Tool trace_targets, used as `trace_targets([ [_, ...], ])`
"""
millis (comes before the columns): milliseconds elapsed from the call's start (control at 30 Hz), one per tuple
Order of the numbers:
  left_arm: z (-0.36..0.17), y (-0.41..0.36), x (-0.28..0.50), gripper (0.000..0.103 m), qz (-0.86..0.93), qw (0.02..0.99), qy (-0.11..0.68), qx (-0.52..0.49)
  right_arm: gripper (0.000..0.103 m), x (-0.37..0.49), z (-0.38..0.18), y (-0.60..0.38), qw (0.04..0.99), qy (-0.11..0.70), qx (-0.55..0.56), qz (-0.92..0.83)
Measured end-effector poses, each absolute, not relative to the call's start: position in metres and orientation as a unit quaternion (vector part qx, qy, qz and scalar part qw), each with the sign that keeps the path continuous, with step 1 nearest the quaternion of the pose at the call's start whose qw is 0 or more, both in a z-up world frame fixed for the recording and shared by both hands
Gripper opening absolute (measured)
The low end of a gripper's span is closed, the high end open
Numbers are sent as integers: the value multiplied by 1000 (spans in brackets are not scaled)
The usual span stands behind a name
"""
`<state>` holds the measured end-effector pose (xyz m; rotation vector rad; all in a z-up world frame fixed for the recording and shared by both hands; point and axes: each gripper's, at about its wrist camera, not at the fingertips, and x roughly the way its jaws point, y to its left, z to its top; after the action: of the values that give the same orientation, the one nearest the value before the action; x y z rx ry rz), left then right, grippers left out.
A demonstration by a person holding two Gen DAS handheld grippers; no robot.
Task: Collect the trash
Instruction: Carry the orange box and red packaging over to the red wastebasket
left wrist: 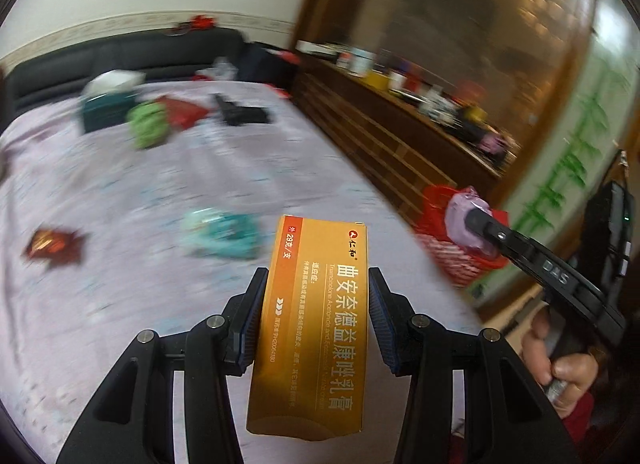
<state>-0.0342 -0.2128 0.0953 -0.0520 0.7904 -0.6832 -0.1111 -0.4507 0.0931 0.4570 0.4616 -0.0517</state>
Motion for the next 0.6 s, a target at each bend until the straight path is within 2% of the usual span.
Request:
trace_targets([
  [333,117,-378,-34,47,-430,816,387,1,20,-158,107,-596,927,175,317,-99],
  [600,107,-483,-10,47,-450,793,410,7,21,-147,96,-655,907,183,365,-104],
])
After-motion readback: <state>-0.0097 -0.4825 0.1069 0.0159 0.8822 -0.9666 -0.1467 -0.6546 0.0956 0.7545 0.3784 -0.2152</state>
